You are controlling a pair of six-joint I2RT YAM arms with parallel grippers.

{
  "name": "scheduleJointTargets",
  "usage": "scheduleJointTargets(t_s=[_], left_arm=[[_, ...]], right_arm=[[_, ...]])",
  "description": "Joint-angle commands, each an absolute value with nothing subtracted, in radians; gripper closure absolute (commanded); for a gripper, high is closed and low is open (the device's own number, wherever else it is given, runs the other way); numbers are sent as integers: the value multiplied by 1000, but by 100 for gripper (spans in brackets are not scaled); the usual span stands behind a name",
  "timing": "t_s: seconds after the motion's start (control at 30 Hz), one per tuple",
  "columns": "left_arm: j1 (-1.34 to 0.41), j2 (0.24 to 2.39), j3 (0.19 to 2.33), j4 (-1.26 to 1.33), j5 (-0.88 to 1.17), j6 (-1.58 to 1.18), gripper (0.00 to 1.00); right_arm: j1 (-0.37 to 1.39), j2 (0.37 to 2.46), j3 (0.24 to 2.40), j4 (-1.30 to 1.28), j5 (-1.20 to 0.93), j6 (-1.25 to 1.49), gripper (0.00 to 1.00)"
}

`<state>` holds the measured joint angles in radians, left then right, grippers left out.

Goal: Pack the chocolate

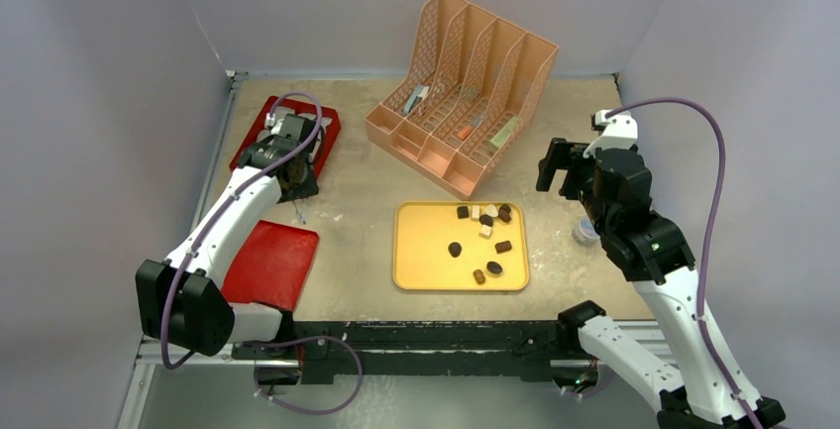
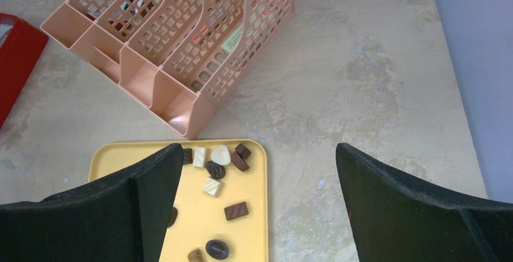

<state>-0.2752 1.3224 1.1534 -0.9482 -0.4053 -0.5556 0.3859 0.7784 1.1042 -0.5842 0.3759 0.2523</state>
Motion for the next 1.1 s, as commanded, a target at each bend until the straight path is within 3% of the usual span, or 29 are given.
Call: scheduleJointTargets(t_s=[0.0,1.07], left_arm=[[-270,1315,1170,-921,-412,-537,67],[-270,1289,1176,-939,-404,-520,61]], right_arm=[[383,775,1100,-539,381,239,2],[383,784,1105,-533,374,238,2]])
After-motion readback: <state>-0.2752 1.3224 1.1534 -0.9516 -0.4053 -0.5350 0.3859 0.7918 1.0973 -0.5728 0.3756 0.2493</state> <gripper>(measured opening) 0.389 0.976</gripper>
